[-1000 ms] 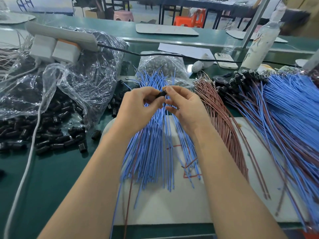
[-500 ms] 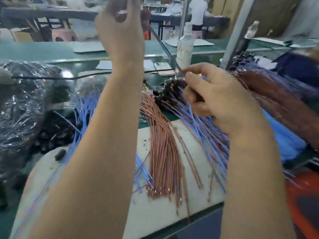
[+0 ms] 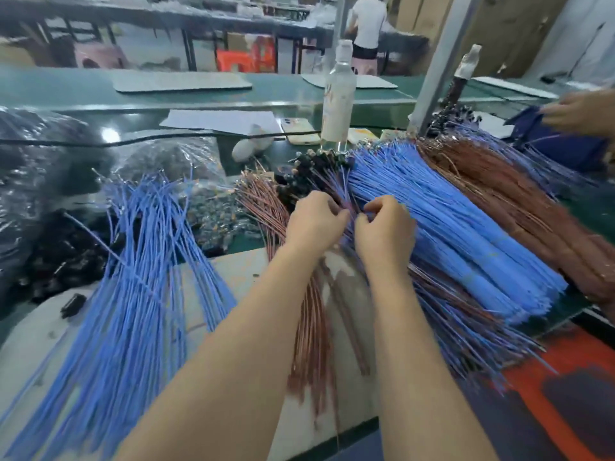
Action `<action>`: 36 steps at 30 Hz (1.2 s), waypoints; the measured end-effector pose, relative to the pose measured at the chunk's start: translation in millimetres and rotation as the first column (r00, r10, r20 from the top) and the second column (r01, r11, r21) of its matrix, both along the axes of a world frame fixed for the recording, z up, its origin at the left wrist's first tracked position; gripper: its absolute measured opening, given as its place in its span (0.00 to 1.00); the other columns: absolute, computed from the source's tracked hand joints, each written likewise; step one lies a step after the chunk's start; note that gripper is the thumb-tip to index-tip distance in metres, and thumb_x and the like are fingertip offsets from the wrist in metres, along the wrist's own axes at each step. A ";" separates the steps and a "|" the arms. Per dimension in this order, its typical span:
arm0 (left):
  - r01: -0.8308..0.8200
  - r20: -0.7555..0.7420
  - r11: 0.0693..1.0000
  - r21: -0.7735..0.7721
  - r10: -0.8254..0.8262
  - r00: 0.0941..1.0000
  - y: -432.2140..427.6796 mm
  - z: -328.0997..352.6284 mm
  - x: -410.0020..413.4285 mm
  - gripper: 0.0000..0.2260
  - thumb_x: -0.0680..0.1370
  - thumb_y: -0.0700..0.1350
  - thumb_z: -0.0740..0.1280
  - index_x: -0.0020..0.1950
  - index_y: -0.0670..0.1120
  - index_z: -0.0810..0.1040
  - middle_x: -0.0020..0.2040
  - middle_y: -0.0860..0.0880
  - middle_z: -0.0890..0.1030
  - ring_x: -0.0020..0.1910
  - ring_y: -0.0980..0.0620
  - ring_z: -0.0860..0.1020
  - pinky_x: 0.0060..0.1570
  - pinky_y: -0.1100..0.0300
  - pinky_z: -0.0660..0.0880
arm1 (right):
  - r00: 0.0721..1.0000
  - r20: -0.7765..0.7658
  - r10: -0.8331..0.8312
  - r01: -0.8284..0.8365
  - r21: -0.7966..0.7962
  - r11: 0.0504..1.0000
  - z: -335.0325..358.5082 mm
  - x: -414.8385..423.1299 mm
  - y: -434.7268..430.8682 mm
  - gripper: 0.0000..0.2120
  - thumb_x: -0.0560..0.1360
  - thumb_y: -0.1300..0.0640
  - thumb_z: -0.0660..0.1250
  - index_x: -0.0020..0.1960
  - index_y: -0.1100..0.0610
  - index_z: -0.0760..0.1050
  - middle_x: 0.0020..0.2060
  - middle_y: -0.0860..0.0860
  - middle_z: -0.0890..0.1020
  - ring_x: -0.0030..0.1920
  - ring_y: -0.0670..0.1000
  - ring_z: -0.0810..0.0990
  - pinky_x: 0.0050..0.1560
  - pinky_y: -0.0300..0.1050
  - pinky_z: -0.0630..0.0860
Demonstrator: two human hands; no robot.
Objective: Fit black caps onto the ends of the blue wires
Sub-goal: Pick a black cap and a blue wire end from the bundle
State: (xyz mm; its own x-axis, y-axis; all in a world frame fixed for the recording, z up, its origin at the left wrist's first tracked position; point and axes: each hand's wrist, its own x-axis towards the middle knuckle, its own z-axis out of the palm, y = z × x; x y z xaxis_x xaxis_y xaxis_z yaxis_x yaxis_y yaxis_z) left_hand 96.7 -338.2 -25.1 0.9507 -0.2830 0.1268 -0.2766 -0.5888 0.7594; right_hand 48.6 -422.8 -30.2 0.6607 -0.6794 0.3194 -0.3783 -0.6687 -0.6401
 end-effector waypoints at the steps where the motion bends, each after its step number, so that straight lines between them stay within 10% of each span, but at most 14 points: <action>1: -0.020 0.022 0.998 -0.056 0.021 1.000 10.6 7.4 1.7 0.09 0.76 0.48 0.67 0.44 0.43 0.82 0.43 0.45 0.82 0.48 0.46 0.79 0.43 0.60 0.71 | 0.996 0.079 0.039 -0.039 0.006 0.999 6.5 1.0 11.8 0.06 0.75 0.59 0.64 0.51 0.57 0.77 0.51 0.56 0.80 0.55 0.59 0.75 0.48 0.46 0.68; 8: -0.324 0.087 0.858 -0.398 0.387 0.918 152.0 38.8 6.0 0.07 0.76 0.44 0.65 0.39 0.45 0.79 0.32 0.54 0.77 0.36 0.53 0.75 0.40 0.61 0.70 | 0.760 0.364 0.539 -0.622 0.164 0.766 33.4 24.9 152.0 0.05 0.75 0.60 0.67 0.49 0.61 0.79 0.43 0.55 0.84 0.46 0.54 0.82 0.49 0.44 0.74; 12: -0.478 -0.052 0.686 -0.549 0.542 0.838 239.4 25.0 -10.0 0.11 0.77 0.41 0.64 0.36 0.51 0.74 0.34 0.51 0.77 0.34 0.55 0.74 0.37 0.61 0.72 | 0.659 0.085 0.747 -0.750 0.145 0.645 18.1 41.9 223.9 0.09 0.75 0.62 0.64 0.53 0.61 0.80 0.49 0.57 0.84 0.52 0.56 0.80 0.55 0.46 0.73; 18: -0.595 -0.256 0.492 -0.636 0.593 0.763 301.3 6.4 -30.0 0.07 0.79 0.41 0.63 0.42 0.50 0.76 0.32 0.55 0.76 0.27 0.62 0.71 0.31 0.67 0.69 | 0.699 -0.253 0.669 -0.687 0.021 0.726 -8.7 54.8 263.8 0.16 0.76 0.64 0.59 0.62 0.57 0.76 0.62 0.57 0.73 0.60 0.60 0.73 0.59 0.52 0.73; 29: -0.569 -0.291 0.515 -0.641 0.523 0.801 279.8 3.7 -30.7 0.05 0.79 0.43 0.63 0.45 0.50 0.76 0.37 0.54 0.81 0.30 0.63 0.75 0.34 0.68 0.72 | 0.692 -0.312 0.651 -0.677 0.032 0.736 -13.9 72.4 259.9 0.13 0.77 0.58 0.64 0.61 0.58 0.72 0.60 0.57 0.72 0.57 0.58 0.74 0.57 0.53 0.74; 36: -0.490 -0.317 0.643 -0.589 0.373 0.872 269.7 2.1 -28.8 0.06 0.79 0.49 0.65 0.46 0.48 0.78 0.40 0.52 0.83 0.36 0.60 0.78 0.39 0.66 0.77 | 0.584 0.206 0.785 -0.800 0.310 0.514 13.4 50.9 224.9 0.14 0.71 0.63 0.71 0.52 0.50 0.73 0.42 0.49 0.78 0.41 0.47 0.77 0.44 0.41 0.75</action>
State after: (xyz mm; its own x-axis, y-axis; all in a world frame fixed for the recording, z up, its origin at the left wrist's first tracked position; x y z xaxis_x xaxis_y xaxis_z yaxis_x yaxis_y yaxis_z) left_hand 68.0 -68.5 -22.9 0.9654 0.2576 -0.0408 0.0354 0.0256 0.9990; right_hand 99.5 -197.9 -16.8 0.9733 0.0592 0.2216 0.2257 -0.4195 -0.8793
